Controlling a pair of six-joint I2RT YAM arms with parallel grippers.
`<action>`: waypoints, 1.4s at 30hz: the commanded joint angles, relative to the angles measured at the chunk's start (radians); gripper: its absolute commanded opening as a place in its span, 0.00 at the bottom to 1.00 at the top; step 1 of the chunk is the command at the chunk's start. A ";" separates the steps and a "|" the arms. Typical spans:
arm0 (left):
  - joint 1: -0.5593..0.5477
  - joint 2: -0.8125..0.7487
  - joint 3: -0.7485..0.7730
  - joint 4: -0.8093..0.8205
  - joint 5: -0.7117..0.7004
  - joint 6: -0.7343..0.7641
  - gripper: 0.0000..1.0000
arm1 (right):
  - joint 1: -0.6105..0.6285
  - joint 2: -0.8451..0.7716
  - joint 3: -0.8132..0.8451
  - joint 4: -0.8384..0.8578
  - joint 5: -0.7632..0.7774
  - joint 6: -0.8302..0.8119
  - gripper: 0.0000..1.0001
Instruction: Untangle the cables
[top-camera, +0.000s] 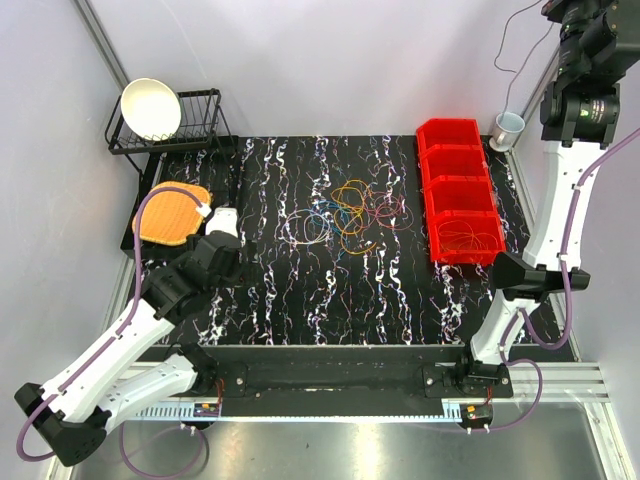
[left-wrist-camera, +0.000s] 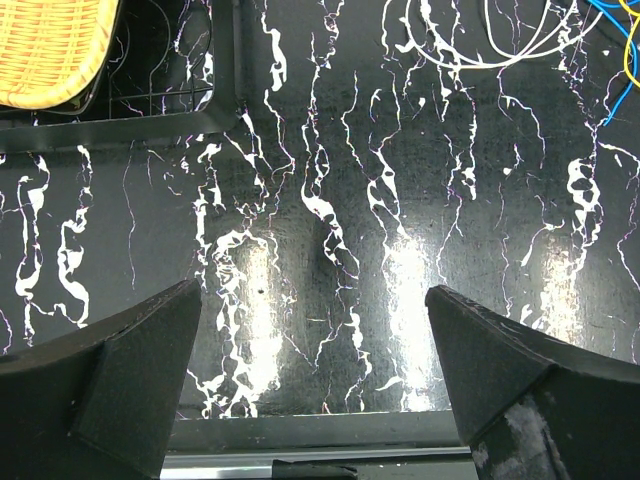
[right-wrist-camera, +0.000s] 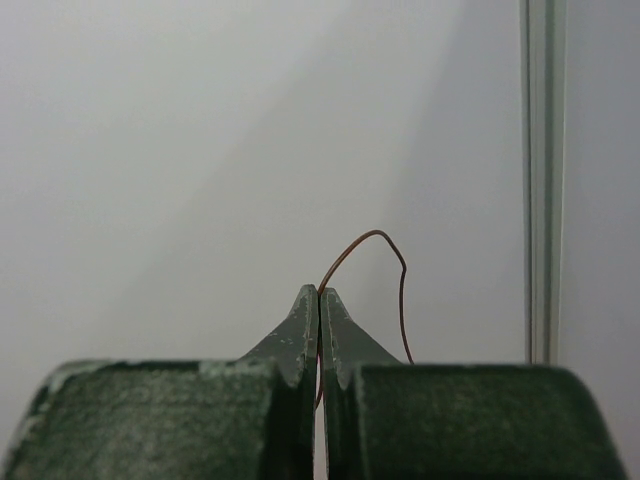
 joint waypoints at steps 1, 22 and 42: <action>-0.001 -0.018 -0.003 0.026 -0.038 -0.010 0.99 | -0.006 0.004 0.023 0.074 -0.049 0.038 0.00; -0.001 0.000 0.000 0.029 -0.028 -0.006 0.99 | -0.006 -0.325 -0.702 0.298 0.026 0.062 0.00; -0.001 0.011 0.000 0.029 -0.018 -0.002 0.99 | -0.008 -0.568 -0.956 0.254 0.152 0.018 0.00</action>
